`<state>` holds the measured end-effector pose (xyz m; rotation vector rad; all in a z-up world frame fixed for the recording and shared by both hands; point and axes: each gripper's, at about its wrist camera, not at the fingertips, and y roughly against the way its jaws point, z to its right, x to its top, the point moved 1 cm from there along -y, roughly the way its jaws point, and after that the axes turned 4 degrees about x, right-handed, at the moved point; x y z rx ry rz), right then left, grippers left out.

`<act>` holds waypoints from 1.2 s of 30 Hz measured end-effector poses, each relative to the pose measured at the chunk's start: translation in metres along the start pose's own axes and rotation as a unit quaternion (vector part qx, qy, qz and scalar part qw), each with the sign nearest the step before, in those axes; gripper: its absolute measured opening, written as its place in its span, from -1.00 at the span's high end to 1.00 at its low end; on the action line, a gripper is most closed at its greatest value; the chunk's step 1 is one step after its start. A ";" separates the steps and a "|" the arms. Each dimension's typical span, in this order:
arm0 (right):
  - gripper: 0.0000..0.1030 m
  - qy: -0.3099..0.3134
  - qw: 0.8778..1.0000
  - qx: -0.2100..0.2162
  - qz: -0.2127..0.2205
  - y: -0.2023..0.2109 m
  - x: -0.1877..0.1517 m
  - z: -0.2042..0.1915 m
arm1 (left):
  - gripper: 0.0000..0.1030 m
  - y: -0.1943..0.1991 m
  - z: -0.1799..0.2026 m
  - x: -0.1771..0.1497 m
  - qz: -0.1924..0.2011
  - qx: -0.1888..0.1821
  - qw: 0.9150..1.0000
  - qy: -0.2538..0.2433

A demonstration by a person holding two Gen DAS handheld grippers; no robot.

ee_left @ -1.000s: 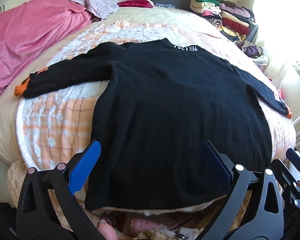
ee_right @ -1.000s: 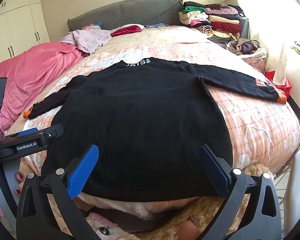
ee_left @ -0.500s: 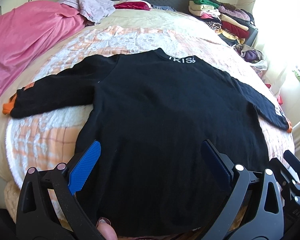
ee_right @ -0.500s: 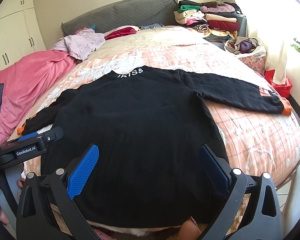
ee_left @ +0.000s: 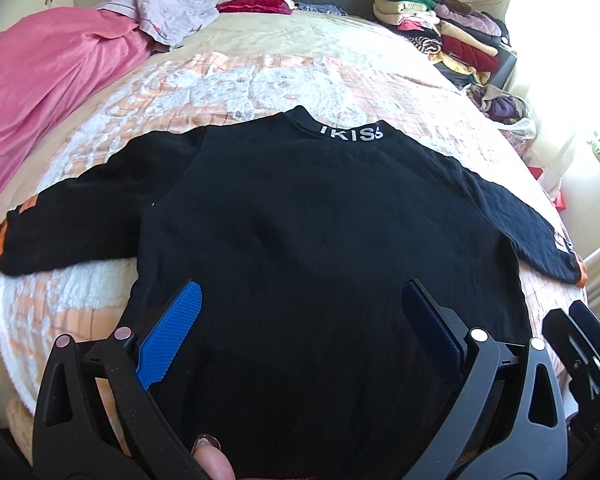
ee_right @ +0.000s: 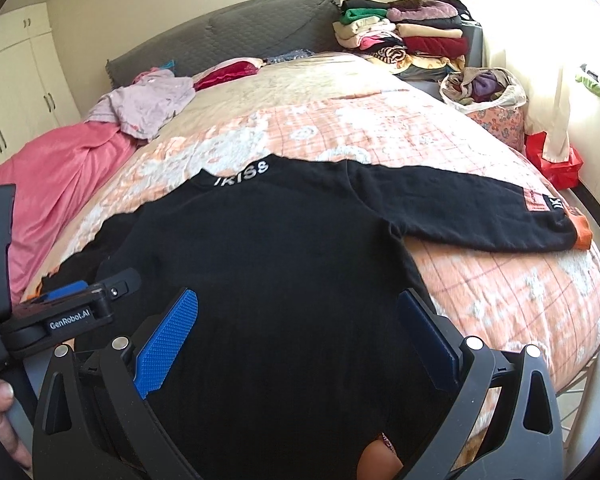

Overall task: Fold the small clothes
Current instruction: 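Move the right gripper to the orange sleeve cuff and close on it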

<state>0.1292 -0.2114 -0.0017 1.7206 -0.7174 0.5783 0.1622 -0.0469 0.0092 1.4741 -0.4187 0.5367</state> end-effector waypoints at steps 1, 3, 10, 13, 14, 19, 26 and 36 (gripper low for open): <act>-0.92 -0.002 1.000 0.000 0.002 -0.001 0.003 0.001 | -0.83 -0.002 0.001 0.003 0.000 0.000 1.000 0.000; -0.92 -0.006 1.000 -0.003 0.004 -0.004 0.010 0.004 | -0.83 -0.006 0.006 0.010 -0.002 0.003 1.000 -0.002; -0.92 -0.023 1.000 -0.014 0.016 -0.014 0.039 0.023 | -0.83 -0.018 0.019 0.034 -0.006 -0.003 1.000 -0.009; -0.92 -0.033 0.999 -0.020 0.021 -0.018 0.053 0.035 | -0.83 -0.023 0.026 0.045 -0.007 -0.012 1.000 -0.012; -0.92 -0.037 0.999 -0.022 0.021 -0.019 0.056 0.039 | -0.83 -0.025 0.029 0.048 -0.007 -0.013 1.000 -0.012; -0.92 -0.071 0.997 -0.034 0.023 -0.027 0.076 0.074 | -0.83 -0.036 0.044 0.066 -0.010 -0.024 1.000 -0.016; -0.92 -0.144 0.986 -0.080 0.037 -0.021 0.088 0.147 | -0.83 -0.051 0.075 0.082 -0.012 -0.029 0.998 -0.058; -0.92 -0.250 0.958 -0.139 0.037 -0.009 0.069 0.254 | -0.83 -0.077 0.112 0.087 -0.032 -0.050 0.995 -0.080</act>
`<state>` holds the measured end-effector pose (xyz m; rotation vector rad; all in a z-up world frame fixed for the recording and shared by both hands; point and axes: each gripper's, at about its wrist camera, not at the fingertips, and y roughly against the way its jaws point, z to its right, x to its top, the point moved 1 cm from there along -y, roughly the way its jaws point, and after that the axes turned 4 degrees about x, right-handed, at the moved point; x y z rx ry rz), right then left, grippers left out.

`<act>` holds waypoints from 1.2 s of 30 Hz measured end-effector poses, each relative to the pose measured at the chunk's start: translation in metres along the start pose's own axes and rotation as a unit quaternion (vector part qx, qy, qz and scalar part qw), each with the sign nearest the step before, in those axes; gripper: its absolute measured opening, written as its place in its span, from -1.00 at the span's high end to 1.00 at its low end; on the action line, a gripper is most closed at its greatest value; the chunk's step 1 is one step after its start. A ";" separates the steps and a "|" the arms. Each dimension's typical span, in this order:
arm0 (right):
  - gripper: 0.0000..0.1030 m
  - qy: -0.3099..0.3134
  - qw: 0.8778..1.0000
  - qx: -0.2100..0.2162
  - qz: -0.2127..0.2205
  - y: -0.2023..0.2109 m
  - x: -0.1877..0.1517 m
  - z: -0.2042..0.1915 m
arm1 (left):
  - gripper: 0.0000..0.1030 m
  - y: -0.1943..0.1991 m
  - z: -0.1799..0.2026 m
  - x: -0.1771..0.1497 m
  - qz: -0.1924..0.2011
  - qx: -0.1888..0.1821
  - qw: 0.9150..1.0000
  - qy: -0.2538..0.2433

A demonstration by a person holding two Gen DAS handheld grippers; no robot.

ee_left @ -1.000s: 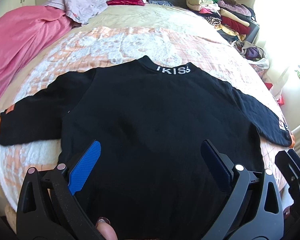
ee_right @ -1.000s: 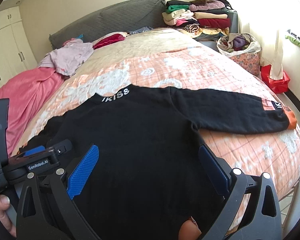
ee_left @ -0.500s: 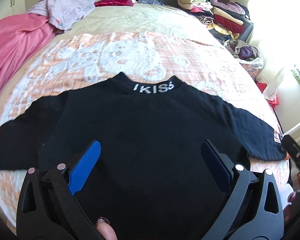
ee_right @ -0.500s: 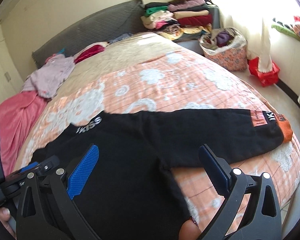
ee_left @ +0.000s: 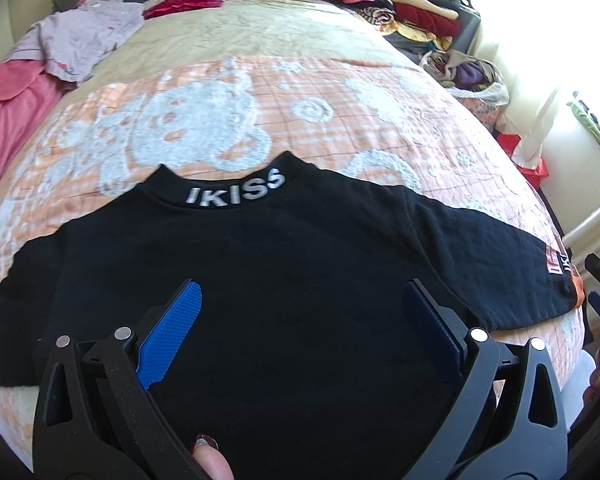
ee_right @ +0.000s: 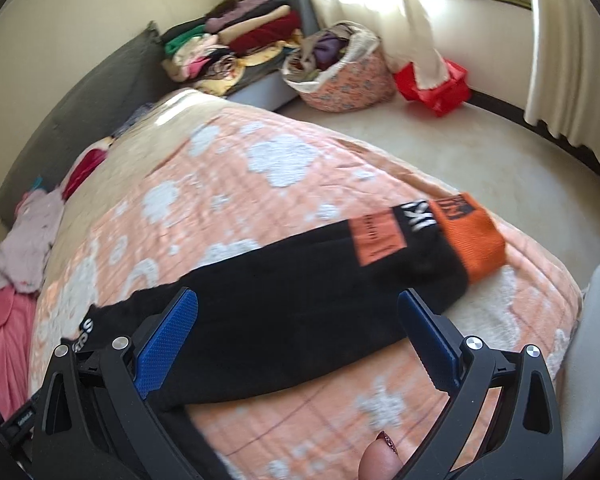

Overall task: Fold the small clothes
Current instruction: 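Move the right gripper to the orange sleeve cuff and close on it, then lift the sleeve with the right gripper, fold it across the body, release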

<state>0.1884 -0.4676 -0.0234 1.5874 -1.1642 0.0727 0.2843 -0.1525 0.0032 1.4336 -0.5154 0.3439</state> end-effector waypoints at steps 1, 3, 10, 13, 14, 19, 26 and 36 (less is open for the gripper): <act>-0.92 -0.010 1.000 -0.008 0.000 -0.001 0.001 0.009 | -0.83 -0.003 0.002 0.000 -0.001 -0.002 1.000 0.000; -0.92 -0.026 0.999 -0.018 -0.002 -0.001 0.002 0.026 | -0.83 -0.010 0.008 0.001 -0.006 -0.003 1.000 -0.002; -0.92 -0.075 0.995 -0.047 -0.038 -0.025 0.003 0.073 | -0.83 -0.027 0.019 -0.001 -0.016 -0.009 1.000 -0.004; -0.92 -0.089 0.993 -0.051 -0.064 -0.044 0.005 0.086 | -0.83 -0.032 0.020 -0.004 -0.022 -0.009 1.000 -0.004; -0.92 -0.095 0.992 -0.048 -0.068 -0.048 0.005 0.090 | -0.83 -0.034 0.020 -0.004 -0.023 -0.009 1.000 -0.005; -0.92 -0.110 0.990 -0.045 -0.074 -0.068 0.012 0.096 | -0.83 -0.038 0.020 -0.006 -0.027 -0.004 1.000 -0.009; -0.34 -0.118 0.992 0.000 -0.051 -0.070 0.018 0.088 | -0.83 -0.037 0.017 -0.007 -0.026 -0.016 1.000 -0.004; 0.60 -0.036 0.992 0.120 -0.014 -0.047 0.002 0.027 | -0.83 -0.017 -0.008 -0.012 -0.009 -0.035 0.999 0.018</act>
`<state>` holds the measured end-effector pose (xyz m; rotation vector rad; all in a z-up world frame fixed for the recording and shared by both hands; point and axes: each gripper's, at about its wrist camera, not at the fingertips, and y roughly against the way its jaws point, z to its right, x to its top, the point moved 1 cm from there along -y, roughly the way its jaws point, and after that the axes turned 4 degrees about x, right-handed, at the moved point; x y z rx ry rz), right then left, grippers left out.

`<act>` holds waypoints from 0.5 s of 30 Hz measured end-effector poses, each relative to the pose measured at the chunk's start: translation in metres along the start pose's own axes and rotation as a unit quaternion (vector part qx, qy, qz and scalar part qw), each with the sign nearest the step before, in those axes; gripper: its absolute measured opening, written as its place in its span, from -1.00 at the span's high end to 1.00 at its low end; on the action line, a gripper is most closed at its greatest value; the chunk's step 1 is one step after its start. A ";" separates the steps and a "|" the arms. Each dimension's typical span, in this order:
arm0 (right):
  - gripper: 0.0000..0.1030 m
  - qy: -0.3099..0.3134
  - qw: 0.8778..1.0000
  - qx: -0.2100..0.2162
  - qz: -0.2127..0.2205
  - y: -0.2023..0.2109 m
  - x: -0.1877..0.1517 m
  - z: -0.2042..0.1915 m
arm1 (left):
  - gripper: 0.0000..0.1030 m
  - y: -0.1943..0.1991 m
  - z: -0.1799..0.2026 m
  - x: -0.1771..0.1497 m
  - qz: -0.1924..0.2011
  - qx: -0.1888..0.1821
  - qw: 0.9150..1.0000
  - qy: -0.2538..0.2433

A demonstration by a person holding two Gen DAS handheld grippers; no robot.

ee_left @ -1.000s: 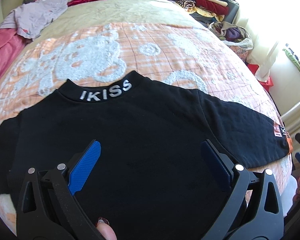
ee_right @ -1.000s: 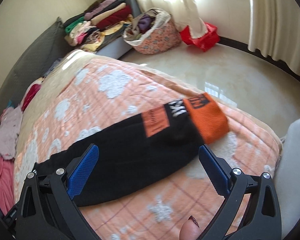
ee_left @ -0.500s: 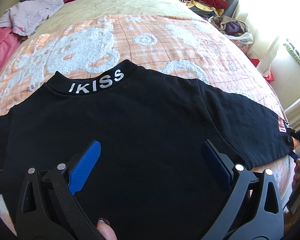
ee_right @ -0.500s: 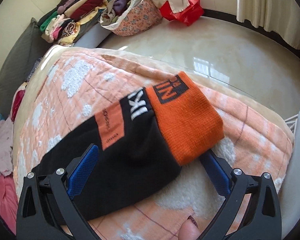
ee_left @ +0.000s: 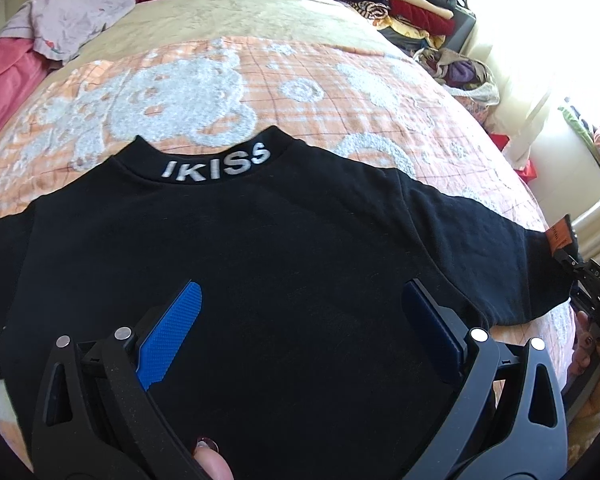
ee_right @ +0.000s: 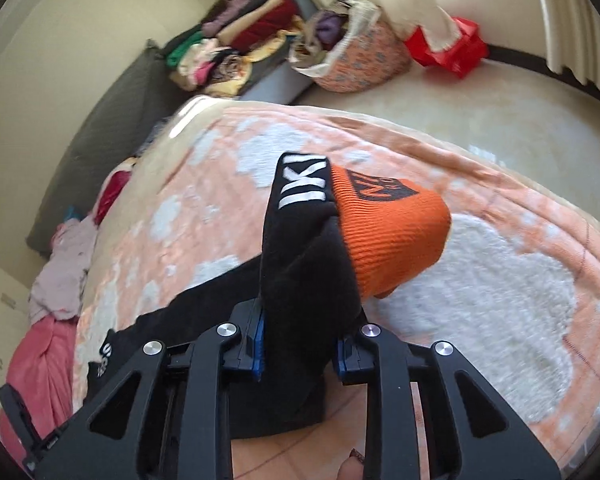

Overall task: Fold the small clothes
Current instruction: 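Lift the sleeve with the right gripper, fold it across the body, release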

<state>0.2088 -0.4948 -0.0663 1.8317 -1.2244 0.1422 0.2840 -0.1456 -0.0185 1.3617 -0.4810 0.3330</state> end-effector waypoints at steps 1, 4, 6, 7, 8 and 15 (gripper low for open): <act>0.61 0.016 1.000 0.014 0.001 0.002 -0.002 -0.013 | -0.83 0.002 -0.004 0.000 0.002 0.000 1.000 0.003; 0.61 0.047 0.998 0.032 -0.002 0.006 -0.008 -0.043 | -0.83 0.009 -0.014 -0.001 0.005 0.002 1.000 0.013; 0.61 0.067 0.997 0.045 -0.004 0.008 -0.010 -0.060 | -0.83 0.013 -0.023 -0.001 0.005 0.000 1.000 0.022; 0.61 0.081 0.995 0.055 -0.007 0.012 -0.013 -0.073 | -0.83 0.015 -0.027 0.000 0.005 0.000 1.000 0.026; 0.61 0.087 0.994 0.061 -0.008 0.012 -0.015 -0.081 | -0.83 0.018 -0.030 0.000 0.007 0.000 1.000 0.028; 0.61 0.142 0.984 0.106 -0.029 0.019 -0.033 -0.151 | -0.83 0.029 -0.050 -0.001 0.008 -0.009 0.999 0.047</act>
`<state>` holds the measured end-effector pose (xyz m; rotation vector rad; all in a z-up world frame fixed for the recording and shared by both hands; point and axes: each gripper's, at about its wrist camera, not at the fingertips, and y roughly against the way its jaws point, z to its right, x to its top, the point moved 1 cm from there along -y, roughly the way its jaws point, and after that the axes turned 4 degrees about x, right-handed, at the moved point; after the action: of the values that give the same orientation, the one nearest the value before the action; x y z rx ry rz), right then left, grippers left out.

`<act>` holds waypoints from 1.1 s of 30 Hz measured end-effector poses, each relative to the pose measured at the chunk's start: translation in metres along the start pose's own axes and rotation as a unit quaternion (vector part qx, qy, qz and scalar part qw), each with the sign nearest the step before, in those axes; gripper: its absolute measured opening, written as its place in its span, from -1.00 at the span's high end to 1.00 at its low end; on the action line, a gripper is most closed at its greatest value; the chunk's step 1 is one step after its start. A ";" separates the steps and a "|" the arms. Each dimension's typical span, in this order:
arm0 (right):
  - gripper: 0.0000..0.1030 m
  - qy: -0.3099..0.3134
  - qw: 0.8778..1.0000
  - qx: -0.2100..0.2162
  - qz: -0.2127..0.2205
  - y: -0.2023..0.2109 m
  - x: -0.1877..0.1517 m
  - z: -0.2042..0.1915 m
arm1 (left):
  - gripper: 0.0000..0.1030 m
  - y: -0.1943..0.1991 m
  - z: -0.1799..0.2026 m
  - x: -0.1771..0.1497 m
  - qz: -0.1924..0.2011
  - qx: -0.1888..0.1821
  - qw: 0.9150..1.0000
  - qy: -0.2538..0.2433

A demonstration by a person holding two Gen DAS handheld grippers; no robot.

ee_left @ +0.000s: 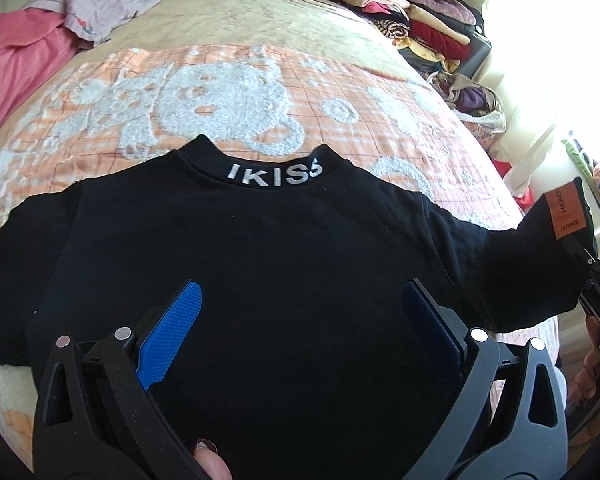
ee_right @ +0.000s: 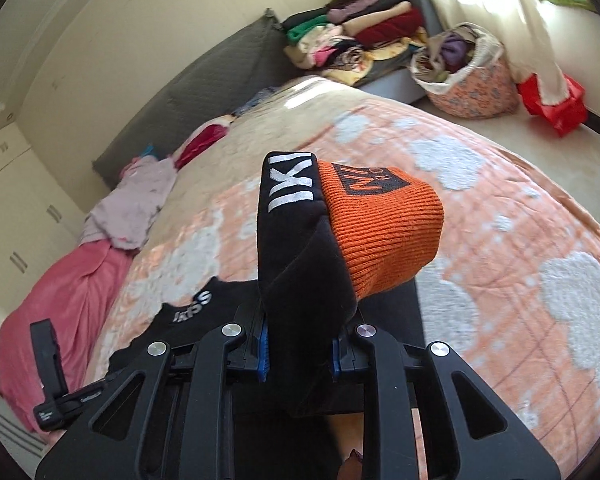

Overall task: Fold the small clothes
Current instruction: 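Lift the sleeve with the right gripper, fold it across the body, release, then grasp the folded orange cuff with the left gripper, smooth it flat, release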

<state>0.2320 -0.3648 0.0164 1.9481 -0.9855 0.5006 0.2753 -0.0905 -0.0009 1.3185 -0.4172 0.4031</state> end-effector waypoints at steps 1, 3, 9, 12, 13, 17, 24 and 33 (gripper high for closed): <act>0.61 0.010 1.000 0.006 -0.003 -0.002 0.000 -0.013 | -0.83 0.002 -0.003 0.001 0.002 -0.001 1.000 0.002; 0.61 0.029 0.999 0.015 -0.010 -0.007 -0.002 -0.032 | -0.83 0.006 -0.010 0.002 0.003 -0.006 1.000 0.010; 0.61 0.088 0.995 0.035 -0.040 -0.032 -0.020 -0.097 | -0.83 0.017 -0.038 0.004 0.008 -0.016 0.999 0.038; 0.61 0.115 0.991 0.037 -0.055 -0.048 -0.032 -0.123 | -0.83 0.022 -0.057 0.003 0.010 -0.015 0.998 0.052; 0.61 0.126 0.989 0.038 -0.062 -0.056 -0.037 -0.134 | -0.83 0.024 -0.063 0.003 0.011 -0.014 0.998 0.057; 0.56 0.159 0.984 0.034 -0.077 -0.077 -0.054 -0.162 | -0.83 0.030 -0.088 0.002 0.014 -0.013 0.997 0.075; 0.03 0.185 0.973 0.084 -0.107 -0.099 -0.079 -0.197 | -0.83 0.037 -0.123 -0.010 0.013 -0.019 0.994 0.107; -0.10 0.222 0.969 0.034 -0.106 -0.078 -0.079 -0.182 | -0.68 0.031 -0.134 -0.027 -0.004 -0.044 0.992 0.120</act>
<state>0.2513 -0.1521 0.0215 1.8592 -0.4747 0.8111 0.2450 0.0454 -0.0148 1.1691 -0.2257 0.5244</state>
